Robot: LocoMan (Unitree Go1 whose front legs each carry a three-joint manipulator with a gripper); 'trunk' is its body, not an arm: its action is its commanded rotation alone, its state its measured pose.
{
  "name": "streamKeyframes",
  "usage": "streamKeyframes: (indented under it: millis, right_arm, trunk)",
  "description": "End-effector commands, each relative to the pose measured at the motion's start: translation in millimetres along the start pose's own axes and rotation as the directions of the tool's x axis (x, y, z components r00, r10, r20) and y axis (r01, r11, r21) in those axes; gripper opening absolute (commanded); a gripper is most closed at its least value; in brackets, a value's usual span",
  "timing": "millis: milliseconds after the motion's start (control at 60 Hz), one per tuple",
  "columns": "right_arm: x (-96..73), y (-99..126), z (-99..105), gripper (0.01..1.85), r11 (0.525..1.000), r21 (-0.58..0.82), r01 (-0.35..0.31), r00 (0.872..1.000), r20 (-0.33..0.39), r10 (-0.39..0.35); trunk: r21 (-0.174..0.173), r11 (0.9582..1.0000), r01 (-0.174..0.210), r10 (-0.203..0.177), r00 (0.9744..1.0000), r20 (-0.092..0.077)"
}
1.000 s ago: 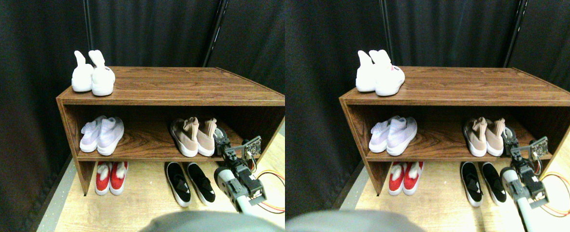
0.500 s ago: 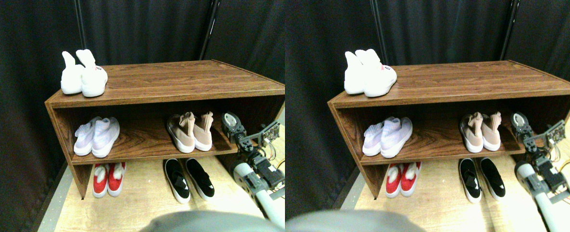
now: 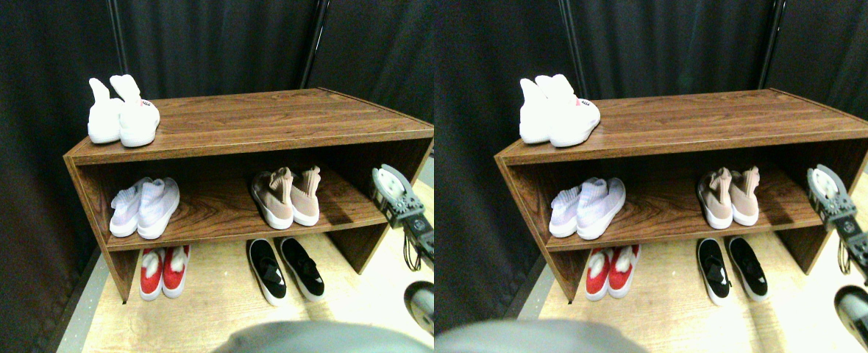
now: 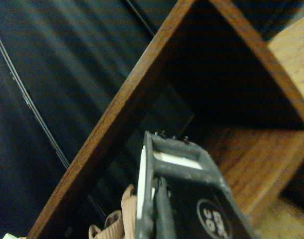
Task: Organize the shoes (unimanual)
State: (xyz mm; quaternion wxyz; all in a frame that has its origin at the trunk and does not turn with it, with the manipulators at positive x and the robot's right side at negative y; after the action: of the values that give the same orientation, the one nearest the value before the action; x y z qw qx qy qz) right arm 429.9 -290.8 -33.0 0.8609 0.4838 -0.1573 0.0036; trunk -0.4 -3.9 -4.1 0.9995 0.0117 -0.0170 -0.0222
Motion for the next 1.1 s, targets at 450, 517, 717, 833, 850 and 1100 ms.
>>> streamKeyframes:
  millis: [450, 517, 717, 833, 850, 1100]
  right_arm:
    - [-66.7, -21.2, -19.8, 0.06, 0.990, 0.114, -0.080, 0.994, -0.071, 0.088]
    - [-68.2, -28.6, -23.3, 0.06, 0.989, 0.123, -0.081, 0.992, -0.088, 0.092]
    - [-72.4, -56.0, -37.0, 0.06, 0.984, 0.176, 0.022, 0.995, -0.097, -0.005]
    - [-68.0, -77.6, -45.9, 0.06, 0.981, 0.165, 0.106, 0.990, -0.114, -0.088]
    - [-66.0, -86.5, -49.8, 0.06, 0.979, 0.155, 0.130, 0.987, -0.111, -0.114]
    - [-49.6, -130.1, -64.7, 0.06, 0.939, 0.252, 0.234, 0.971, -0.112, -0.211]
  trunk:
    - [-0.015, 0.9999, 0.000, -0.001, 0.9962, -0.088]
    - [-0.016, 0.9999, 0.000, -0.001, 0.9953, -0.097]
    - [-0.025, 0.9997, -0.005, 0.002, 0.9932, -0.116]
    - [-0.031, 0.9995, -0.006, 0.003, 0.9930, -0.118]
    - [-0.031, 0.9995, -0.006, 0.003, 0.9930, -0.118]
    - [-0.029, 0.9996, -0.007, 0.003, 0.9931, -0.117]
